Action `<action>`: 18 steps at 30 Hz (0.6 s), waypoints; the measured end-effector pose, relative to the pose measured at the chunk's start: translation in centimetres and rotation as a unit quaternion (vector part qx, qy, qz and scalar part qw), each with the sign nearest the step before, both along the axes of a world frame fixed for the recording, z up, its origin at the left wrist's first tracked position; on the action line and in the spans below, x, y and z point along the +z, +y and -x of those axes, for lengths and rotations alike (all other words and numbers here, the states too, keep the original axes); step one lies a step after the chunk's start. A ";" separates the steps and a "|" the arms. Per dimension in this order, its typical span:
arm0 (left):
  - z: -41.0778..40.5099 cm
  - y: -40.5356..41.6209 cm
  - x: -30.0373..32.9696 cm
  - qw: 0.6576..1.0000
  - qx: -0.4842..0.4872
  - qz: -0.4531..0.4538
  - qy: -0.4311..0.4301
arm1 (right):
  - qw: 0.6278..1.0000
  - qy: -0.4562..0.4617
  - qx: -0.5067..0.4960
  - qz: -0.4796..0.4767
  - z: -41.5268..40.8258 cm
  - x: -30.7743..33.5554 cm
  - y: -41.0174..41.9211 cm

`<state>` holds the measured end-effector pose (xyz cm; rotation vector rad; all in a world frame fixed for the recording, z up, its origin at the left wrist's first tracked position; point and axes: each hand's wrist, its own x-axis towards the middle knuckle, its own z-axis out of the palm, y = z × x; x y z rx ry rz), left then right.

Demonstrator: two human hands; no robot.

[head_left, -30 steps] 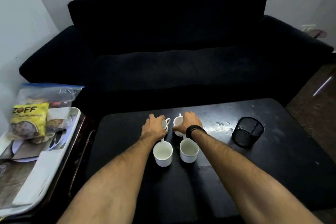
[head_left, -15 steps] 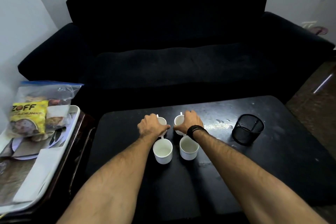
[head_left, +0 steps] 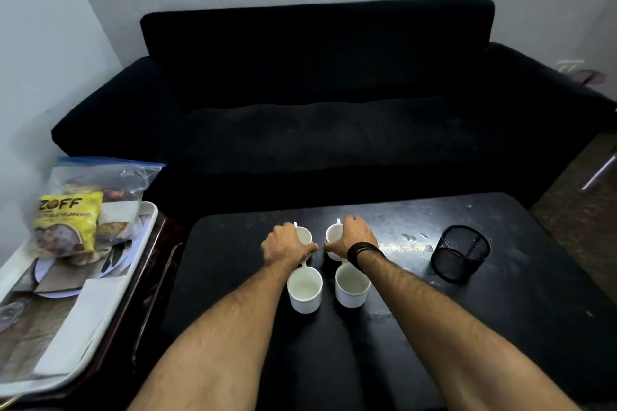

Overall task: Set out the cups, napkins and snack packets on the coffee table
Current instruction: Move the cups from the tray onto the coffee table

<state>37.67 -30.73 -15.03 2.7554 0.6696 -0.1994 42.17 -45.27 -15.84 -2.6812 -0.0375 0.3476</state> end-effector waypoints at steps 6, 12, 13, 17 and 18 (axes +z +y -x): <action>1.5 0.7 0.9 0.999 0.030 0.037 0.007 | 0.993 -0.099 0.013 0.062 0.8 1.3 -0.2; 4.3 5.9 4.6 0.998 0.049 0.025 -0.011 | 0.987 -0.156 0.046 0.022 1.7 5.1 1.0; 4.9 6.5 5.4 0.998 0.049 0.019 -0.018 | 0.986 -0.156 0.053 0.020 2.0 5.9 1.5; 9.9 10.2 8.9 0.997 0.062 0.002 -0.037 | 0.984 -0.144 0.105 0.010 4.7 8.1 6.5; 11.1 11.3 9.4 0.997 0.066 0.003 -0.041 | 0.983 -0.142 0.117 0.009 5.4 8.4 8.0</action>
